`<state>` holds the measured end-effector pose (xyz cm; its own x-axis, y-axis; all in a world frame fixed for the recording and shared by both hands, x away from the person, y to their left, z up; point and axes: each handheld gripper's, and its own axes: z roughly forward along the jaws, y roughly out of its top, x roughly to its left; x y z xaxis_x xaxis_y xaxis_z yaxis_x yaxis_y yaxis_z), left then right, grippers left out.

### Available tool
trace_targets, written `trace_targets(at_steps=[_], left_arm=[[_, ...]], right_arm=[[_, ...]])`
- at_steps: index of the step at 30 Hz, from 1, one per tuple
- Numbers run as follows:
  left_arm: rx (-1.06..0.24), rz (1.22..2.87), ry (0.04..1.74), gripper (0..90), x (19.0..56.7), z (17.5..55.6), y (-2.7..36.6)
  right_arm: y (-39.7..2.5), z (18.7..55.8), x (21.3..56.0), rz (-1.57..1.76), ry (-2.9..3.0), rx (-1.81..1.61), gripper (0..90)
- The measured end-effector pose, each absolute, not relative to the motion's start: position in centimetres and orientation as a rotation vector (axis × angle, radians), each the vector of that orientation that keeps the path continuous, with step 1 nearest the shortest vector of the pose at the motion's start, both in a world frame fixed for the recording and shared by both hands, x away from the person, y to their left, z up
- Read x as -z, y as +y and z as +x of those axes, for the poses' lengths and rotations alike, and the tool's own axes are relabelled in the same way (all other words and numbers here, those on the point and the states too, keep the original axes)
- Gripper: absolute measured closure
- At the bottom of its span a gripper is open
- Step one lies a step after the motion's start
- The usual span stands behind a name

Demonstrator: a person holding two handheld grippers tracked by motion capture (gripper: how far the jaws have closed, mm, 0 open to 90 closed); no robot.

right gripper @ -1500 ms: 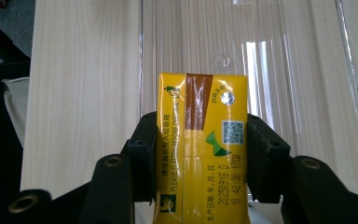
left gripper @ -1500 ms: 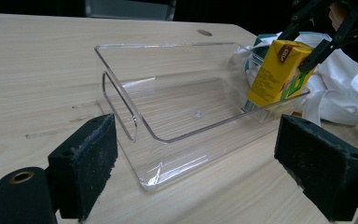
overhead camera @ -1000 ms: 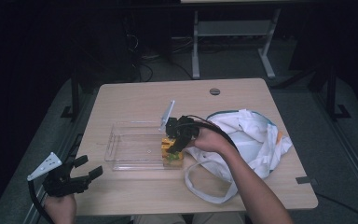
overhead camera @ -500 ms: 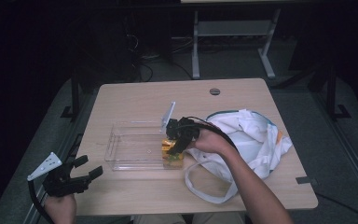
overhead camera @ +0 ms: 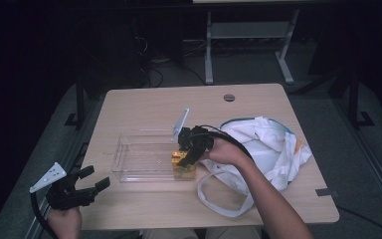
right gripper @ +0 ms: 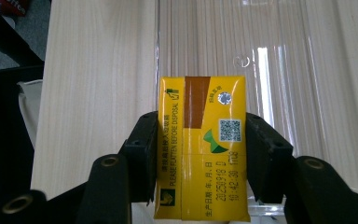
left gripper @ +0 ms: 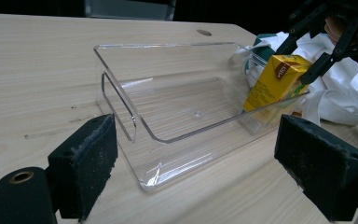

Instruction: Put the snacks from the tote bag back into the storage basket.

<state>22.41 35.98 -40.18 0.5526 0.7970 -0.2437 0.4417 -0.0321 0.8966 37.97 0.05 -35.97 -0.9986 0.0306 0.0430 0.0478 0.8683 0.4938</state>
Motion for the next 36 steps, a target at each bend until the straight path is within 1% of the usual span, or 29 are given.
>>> trace_targets(at_steps=[24, 36], left_arm=[[-0.392, 1.666, 1.057, 12.6, 40.2, 22.4, 36.0], [-0.386, 1.661, 1.058, 12.6, 40.2, 22.5, 35.9]], right_arm=[[-0.4, 37.9, 35.9, -0.083, -2.990, 0.837, 49.2], [-1.1, 38.0, 35.7, -0.130, -2.967, 0.885, 43.0]])
